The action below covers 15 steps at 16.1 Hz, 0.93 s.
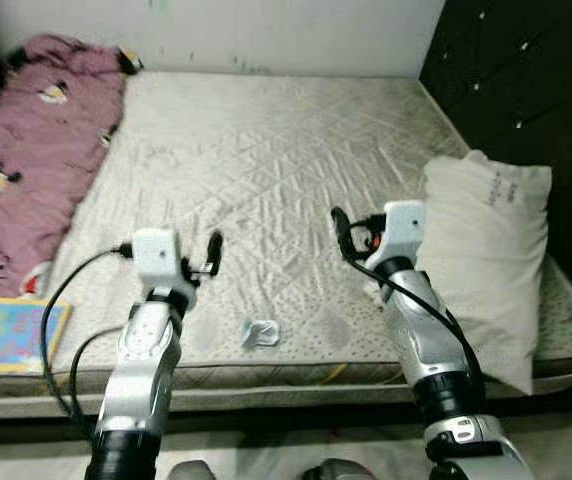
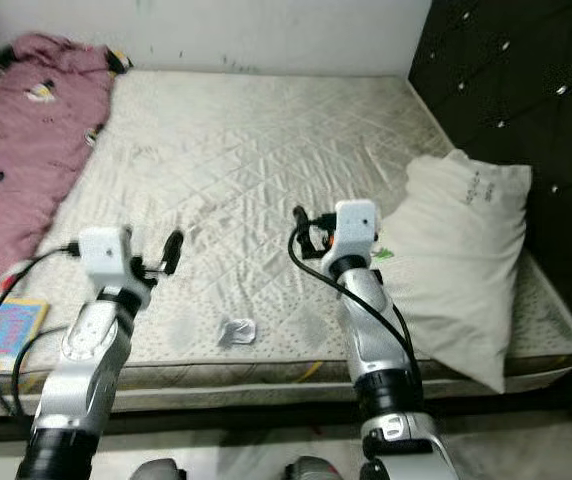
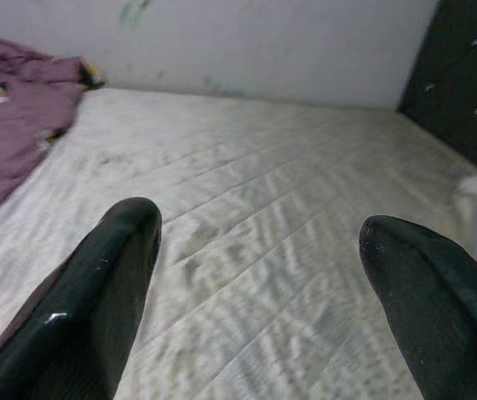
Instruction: Clean up the room
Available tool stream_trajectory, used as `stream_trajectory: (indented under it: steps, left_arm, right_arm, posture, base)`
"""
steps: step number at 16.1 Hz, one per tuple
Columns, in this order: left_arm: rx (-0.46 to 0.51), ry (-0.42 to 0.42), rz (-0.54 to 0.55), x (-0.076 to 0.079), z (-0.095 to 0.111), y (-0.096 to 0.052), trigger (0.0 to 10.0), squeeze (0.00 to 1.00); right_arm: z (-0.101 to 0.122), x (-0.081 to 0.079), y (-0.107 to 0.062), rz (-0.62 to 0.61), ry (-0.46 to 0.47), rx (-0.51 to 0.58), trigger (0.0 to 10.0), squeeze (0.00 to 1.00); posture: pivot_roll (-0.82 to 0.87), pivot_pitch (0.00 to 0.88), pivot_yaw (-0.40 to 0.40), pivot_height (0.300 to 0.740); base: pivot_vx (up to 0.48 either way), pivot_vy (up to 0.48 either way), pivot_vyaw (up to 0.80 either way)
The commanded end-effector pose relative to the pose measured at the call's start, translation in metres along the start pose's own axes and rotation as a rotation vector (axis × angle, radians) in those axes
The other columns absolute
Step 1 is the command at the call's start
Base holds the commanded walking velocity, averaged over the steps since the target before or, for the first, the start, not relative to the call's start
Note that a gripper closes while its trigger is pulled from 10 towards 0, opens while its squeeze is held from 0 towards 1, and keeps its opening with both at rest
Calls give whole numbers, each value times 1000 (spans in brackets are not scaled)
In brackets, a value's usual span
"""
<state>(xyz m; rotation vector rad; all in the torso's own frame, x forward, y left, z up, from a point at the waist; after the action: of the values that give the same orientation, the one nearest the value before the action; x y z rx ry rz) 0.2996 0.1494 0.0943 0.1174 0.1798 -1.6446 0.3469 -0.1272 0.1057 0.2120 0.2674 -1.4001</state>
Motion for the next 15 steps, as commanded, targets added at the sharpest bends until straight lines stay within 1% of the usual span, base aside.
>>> stream_trajectory:
  steps: [1,2,4,6,8,12,15]
  left_arm:
    - [2,-3,-9,-1,1,-1,10000,0]
    - [10,-21,-22,-2,2,-2,10000,0]
    - [16,-21,-3,-3,4,-2,10000,0]
    - [32,-19,1,-1,9,-1,10000,0]
    - [28,-21,2,-2,8,-4,10000,0]
    - [19,-19,30,-7,7,-9,10000,0]
    - [22,-20,53,-12,8,-9,10000,0]
  right_arm:
    - [6,2,0,-2,-8,30,10000,0]
    - [6,1,-1,-1,-7,30,10000,0]
    - [5,-2,-3,10,-6,27,10000,0]
    - [5,-6,-1,23,2,20,10000,0]
    - [4,-8,-3,38,2,15,10000,0]
    - [1,-6,-7,36,9,-2,10000,0]
    - [3,-9,-5,54,7,-9,10000,0]
  posture:
    - [36,0,-12,740]
    - [38,0,-17,740]
    - [44,0,-27,740]
    - [51,0,-40,740]
    - [57,0,-46,740]
    - [58,30,-52,740]
    - [62,44,-63,740]
  base:
    - [0,0,0]
    - [0,0,0]
    - [0,0,0]
    - [0,0,0]
    - [0,0,0]
    - [0,0,0]
    - [0,0,0]
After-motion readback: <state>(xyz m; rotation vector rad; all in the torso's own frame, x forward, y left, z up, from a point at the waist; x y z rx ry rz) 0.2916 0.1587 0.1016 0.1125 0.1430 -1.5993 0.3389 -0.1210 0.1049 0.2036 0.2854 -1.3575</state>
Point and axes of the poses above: a point about 5 cm out from each wrist's last joint towards the gripper, its own y axis pointing out of the wrist towards the gripper, its own z axis along the axis of the wrist's last joint, x = y × z, the point moved 2 cm from there along y, pointing out of the wrist towards the gripper, and after that the axes turned 15 degrees about y, right-handed, at the moved point
